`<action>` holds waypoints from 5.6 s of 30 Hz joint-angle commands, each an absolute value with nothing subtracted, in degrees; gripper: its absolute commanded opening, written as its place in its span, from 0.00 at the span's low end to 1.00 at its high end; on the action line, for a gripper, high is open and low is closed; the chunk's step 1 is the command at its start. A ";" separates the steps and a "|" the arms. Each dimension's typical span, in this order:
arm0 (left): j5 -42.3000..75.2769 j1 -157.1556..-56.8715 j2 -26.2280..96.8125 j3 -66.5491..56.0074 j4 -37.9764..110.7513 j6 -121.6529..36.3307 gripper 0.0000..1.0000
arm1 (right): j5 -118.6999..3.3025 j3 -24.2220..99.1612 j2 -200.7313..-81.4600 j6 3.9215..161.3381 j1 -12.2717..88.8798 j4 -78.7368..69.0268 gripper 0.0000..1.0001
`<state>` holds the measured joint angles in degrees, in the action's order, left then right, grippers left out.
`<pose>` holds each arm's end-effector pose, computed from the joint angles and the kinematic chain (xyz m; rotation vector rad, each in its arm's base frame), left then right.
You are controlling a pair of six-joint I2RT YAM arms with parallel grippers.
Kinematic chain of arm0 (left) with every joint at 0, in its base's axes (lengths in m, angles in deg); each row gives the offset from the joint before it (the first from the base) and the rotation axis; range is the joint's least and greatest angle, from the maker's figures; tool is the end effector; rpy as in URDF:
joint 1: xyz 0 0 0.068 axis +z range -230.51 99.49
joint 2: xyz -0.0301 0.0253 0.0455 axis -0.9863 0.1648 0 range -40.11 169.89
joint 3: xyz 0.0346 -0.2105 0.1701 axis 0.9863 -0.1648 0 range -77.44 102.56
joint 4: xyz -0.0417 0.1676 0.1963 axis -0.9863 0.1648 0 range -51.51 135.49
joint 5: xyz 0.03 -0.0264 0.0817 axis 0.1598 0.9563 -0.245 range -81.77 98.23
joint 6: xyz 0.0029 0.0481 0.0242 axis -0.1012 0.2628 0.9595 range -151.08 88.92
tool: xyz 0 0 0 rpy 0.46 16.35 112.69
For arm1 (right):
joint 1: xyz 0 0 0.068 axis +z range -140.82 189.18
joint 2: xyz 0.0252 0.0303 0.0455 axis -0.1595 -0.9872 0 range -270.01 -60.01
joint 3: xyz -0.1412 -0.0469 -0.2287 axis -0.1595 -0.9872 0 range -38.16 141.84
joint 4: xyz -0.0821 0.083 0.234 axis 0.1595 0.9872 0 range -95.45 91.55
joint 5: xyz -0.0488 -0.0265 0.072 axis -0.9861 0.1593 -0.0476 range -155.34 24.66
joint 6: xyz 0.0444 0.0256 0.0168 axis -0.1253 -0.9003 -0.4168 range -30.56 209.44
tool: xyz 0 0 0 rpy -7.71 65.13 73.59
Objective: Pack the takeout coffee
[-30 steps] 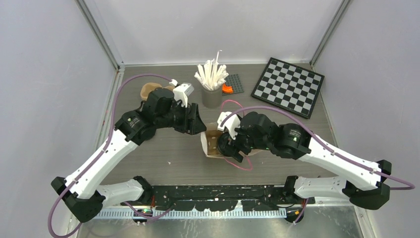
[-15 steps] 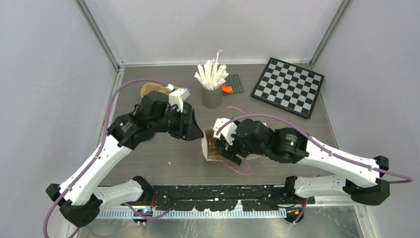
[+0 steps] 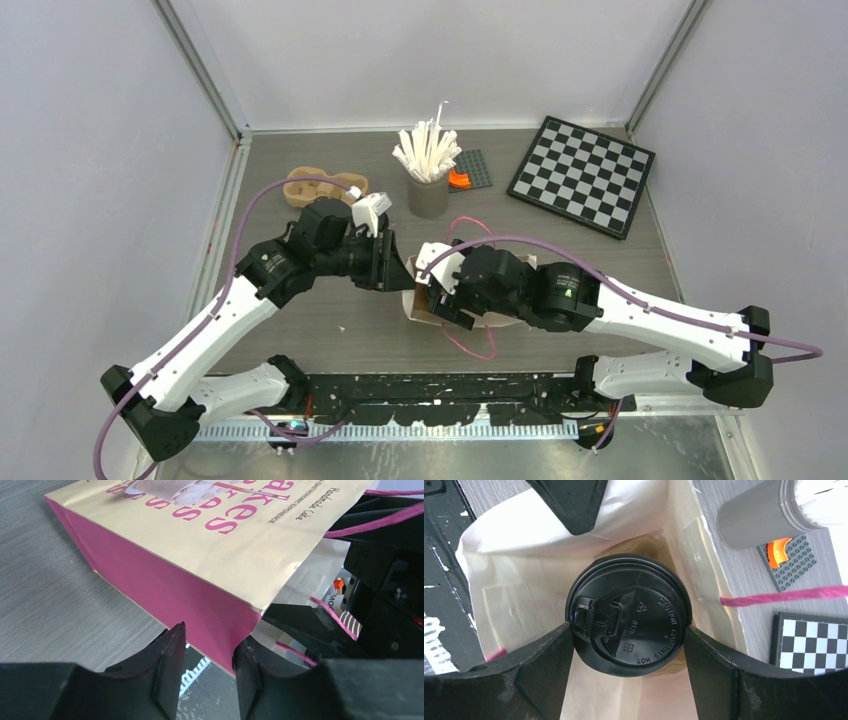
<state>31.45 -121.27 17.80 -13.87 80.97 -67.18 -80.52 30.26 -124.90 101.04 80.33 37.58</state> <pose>0.1445 -0.1433 0.3571 0.3453 2.3958 -1.1366 0.0839 0.2169 0.3586 -1.3752 1.7744 0.2657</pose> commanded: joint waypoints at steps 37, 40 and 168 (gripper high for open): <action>30.93 -121.43 8.86 -22.21 69.28 -55.99 0.43 | -81.44 19.51 -118.38 118.89 80.44 32.45 0.72; 32.01 -121.38 8.93 -23.34 69.78 -57.92 0.46 | -81.64 19.40 -118.65 118.92 80.53 32.35 0.72; 46.70 -121.41 3.56 -25.26 75.82 -37.60 0.02 | -87.57 8.27 -124.75 130.05 74.71 27.30 0.73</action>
<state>43.78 -121.27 4.75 -27.20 75.66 -38.28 -86.38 9.34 -125.64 129.23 75.41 27.11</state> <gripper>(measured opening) 0.021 0.798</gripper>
